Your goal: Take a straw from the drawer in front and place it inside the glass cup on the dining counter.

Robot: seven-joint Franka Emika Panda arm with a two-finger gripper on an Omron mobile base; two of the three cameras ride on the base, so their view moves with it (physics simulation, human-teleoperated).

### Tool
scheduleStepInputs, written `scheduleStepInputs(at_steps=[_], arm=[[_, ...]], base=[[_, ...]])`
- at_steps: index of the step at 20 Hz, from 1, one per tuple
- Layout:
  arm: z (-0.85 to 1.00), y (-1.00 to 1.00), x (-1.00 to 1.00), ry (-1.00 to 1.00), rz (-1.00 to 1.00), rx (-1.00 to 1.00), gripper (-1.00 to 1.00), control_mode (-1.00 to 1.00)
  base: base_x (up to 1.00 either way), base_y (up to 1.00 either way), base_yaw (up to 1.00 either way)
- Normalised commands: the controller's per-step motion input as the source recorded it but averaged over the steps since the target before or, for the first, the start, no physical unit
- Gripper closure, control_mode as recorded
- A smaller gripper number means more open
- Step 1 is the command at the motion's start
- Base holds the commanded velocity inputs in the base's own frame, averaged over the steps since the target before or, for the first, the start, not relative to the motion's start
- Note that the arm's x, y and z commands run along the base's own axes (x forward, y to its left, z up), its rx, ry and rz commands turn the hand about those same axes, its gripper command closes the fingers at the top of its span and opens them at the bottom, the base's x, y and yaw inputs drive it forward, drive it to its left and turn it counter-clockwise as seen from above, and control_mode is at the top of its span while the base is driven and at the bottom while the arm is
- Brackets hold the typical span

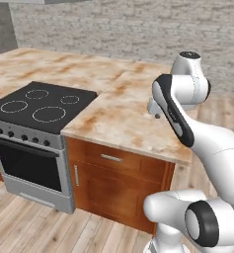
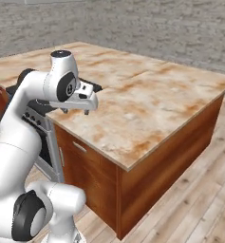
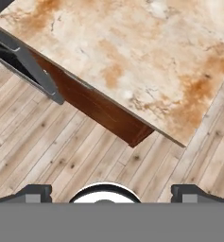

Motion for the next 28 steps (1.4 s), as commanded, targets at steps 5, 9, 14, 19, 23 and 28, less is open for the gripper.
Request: scheduleStepInputs(at_steps=[5, 9, 14, 19, 23, 28], arm=[[0.0, 0.0, 0.0, 0.0, 0.0, 0.0, -1.0, 1.0], [0.0, 0.0, 0.0, 0.0, 0.0, 0.0, -1.0, 1.0], [0.0, 0.0, 0.0, 0.0, 0.0, 0.0, -1.0, 1.0], [0.0, 0.0, 0.0, 0.0, 0.0, 0.0, -1.0, 1.0], [0.0, 0.0, 0.0, 0.0, 0.0, 0.0, -1.0, 1.0], [0.0, 0.0, 0.0, 0.0, 0.0, 0.0, -1.0, 1.0]], base=[[0.0, -0.15, 0.41], [0.0, -0.35, 0.32], [0.0, -0.47, 0.26], [0.0, -0.55, 0.23], [0.0, -0.61, 0.18], [-0.02, -0.42, 0.1]])
